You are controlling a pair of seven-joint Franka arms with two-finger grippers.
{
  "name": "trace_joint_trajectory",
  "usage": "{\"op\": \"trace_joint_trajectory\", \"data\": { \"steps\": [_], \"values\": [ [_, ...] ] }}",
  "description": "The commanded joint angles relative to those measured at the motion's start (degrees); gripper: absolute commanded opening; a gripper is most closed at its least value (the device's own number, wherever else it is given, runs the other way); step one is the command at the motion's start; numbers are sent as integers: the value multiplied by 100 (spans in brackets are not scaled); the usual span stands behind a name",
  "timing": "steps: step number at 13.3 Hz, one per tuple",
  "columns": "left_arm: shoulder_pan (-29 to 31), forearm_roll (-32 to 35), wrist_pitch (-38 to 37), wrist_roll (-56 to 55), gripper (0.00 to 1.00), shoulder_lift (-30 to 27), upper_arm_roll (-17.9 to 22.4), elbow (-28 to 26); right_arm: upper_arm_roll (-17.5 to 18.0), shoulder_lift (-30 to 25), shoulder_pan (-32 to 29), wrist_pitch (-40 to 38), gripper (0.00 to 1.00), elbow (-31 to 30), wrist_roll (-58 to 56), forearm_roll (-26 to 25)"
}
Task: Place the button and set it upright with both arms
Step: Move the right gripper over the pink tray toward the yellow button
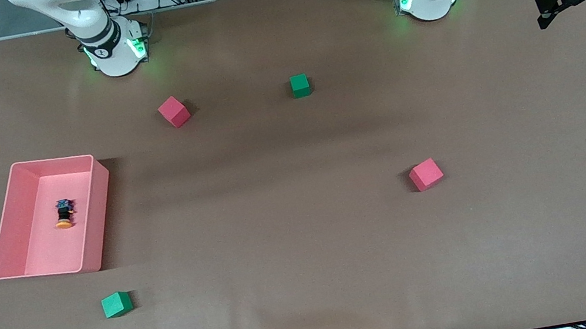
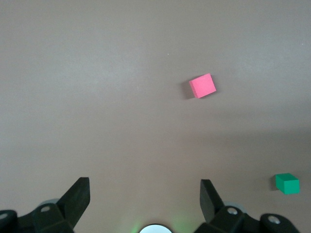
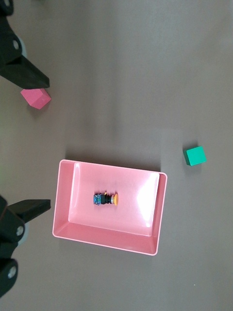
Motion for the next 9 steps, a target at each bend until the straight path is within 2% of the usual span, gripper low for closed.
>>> {"op": "trace_joint_trajectory", "data": {
  "steps": [1, 6, 9],
  "values": [
    [77, -116, -19, 85, 100, 53, -40, 162, 85, -49, -93, -62, 100, 24, -56, -68],
    [86, -117, -19, 85, 100, 53, -22, 171, 85, -14, -102, -45, 100, 24, -56, -50],
    [60, -117, -19, 94, 100, 62, -31, 162, 50, 240, -163, -36, 100, 24, -65, -76]
  ]
}}
